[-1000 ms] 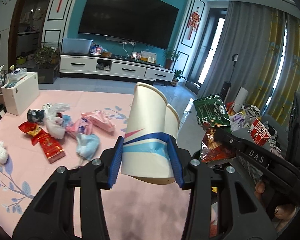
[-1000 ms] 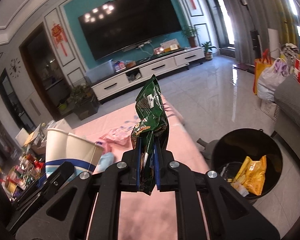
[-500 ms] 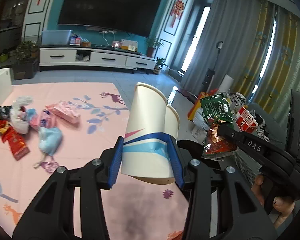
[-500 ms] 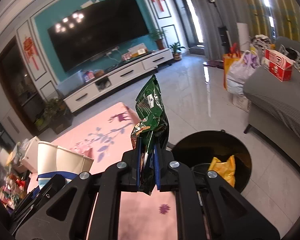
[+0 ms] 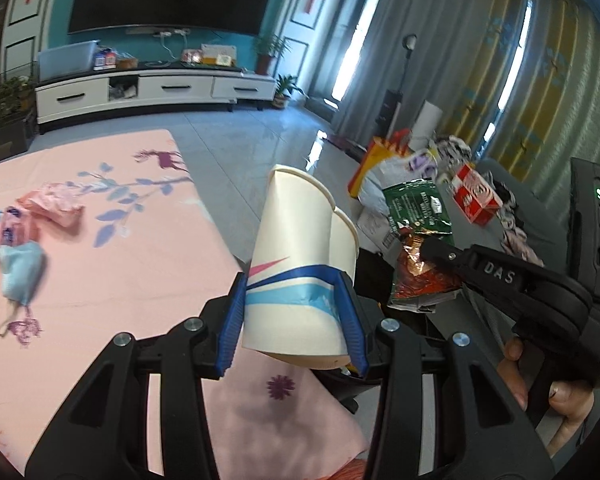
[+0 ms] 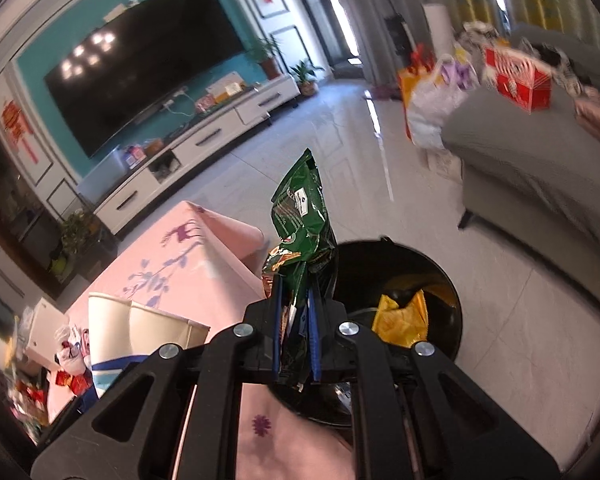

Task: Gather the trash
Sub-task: 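Carry the paper cups and green snack bag over the black bin with both tools, then open both tools to drop the cups and snack bag into the bin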

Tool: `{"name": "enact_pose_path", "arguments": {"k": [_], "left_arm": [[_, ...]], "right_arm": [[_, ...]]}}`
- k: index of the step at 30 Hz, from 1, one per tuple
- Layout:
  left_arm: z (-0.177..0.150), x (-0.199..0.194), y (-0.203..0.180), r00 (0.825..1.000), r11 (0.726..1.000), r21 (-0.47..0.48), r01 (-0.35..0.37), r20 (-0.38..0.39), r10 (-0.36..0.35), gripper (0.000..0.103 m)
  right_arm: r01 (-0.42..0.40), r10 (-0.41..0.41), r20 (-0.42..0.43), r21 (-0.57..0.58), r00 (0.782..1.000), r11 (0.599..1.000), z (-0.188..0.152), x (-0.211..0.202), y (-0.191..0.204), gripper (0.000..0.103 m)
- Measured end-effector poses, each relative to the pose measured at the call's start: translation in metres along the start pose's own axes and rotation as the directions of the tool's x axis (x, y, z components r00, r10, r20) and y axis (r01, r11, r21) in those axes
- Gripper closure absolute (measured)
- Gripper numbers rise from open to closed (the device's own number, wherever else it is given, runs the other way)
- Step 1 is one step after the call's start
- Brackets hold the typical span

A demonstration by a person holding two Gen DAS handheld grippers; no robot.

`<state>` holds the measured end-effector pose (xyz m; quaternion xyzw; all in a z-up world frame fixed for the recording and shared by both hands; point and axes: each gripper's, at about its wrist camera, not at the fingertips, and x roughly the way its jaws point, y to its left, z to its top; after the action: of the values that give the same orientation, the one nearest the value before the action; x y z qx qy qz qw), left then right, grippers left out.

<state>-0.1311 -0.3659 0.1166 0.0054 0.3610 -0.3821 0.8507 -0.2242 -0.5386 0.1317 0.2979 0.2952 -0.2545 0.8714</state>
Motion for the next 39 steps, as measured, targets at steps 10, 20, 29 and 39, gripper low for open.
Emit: {"name": "enact_pose_path", "arguments": {"k": [10,20,29,39], "left_arm": [[-0.010,0.052,-0.028,0.994,0.998,0.033,0.046,-0.104,-0.042,0.058],[-0.020,0.092,-0.032,0.977,0.997,0.012,0.083,-0.199,-0.079,0.058],[-0.025,0.113,-0.038,0.961,0.993,-0.002,0.119,-0.251,-0.116,0.058],[-0.029,0.129,-0.043,0.948,0.991,-0.024,0.131,-0.289,-0.132,0.058]], "right_arm": [[0.059,-0.051,-0.064,0.129,0.997,0.990,0.001,0.020,-0.051,0.091],[0.127,-0.109,-0.128,0.138,0.986,0.982,-0.002,0.041,-0.060,0.091],[0.180,-0.156,-0.177,0.130,0.972,0.975,-0.005,0.054,-0.062,0.091],[0.217,-0.188,-0.209,0.126,0.960,0.968,-0.006,0.064,-0.067,0.091]]}}
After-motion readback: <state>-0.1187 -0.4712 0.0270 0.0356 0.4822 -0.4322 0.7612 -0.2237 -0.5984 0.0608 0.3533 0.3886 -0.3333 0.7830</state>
